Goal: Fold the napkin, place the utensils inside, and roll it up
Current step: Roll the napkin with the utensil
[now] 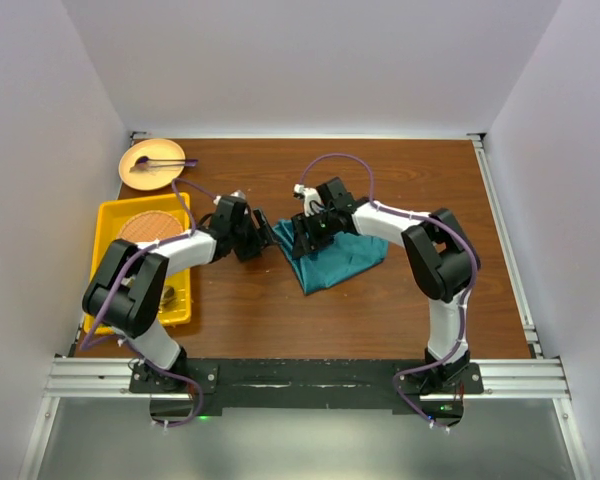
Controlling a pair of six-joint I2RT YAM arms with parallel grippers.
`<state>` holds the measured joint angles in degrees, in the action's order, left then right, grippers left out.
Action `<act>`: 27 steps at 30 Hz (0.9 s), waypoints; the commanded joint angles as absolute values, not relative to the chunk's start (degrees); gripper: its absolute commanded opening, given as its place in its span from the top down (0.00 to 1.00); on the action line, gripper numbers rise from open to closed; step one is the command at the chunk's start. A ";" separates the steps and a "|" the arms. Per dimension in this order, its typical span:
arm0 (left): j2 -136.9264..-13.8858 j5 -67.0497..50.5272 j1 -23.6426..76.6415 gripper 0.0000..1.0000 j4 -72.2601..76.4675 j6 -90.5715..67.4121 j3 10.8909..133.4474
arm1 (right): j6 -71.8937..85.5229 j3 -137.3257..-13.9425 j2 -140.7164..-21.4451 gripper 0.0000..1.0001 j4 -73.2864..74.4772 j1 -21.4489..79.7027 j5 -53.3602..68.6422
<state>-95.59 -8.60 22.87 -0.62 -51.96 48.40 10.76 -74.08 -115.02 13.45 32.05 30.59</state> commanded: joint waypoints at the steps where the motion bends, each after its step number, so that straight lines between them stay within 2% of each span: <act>1: -88.95 -7.56 21.54 0.25 -6.66 -47.29 48.60 | 7.03 -79.88 -111.19 0.40 26.70 36.64 13.22; 6: -83.77 -4.05 20.39 0.25 -13.61 -43.95 51.68 | 6.86 -84.89 -109.78 0.28 33.82 42.27 0.20; 10: -79.72 -3.52 17.67 0.26 -16.08 -43.77 50.11 | 7.29 -87.62 -110.65 0.28 37.17 45.87 -6.84; 13: -76.91 -4.13 15.39 0.27 -16.17 -44.21 47.74 | 8.43 -88.77 -112.32 0.34 38.06 47.72 -10.19; 14: -76.30 -4.22 14.60 0.27 -16.08 -44.38 47.12 | 8.70 -88.68 -112.67 0.42 37.88 47.99 -10.54; 17: -74.10 -5.62 12.93 0.27 -15.12 -44.47 45.00 | 9.58 -88.68 -113.47 0.51 36.74 49.21 -9.93; 26: -73.65 -8.70 12.04 0.29 -13.18 -44.47 42.80 | 9.84 -90.00 -117.33 0.54 34.81 50.18 -8.96; 27: -73.57 -8.70 11.95 0.29 -13.01 -44.65 42.37 | 10.02 -90.26 -117.51 0.57 34.72 50.45 -8.96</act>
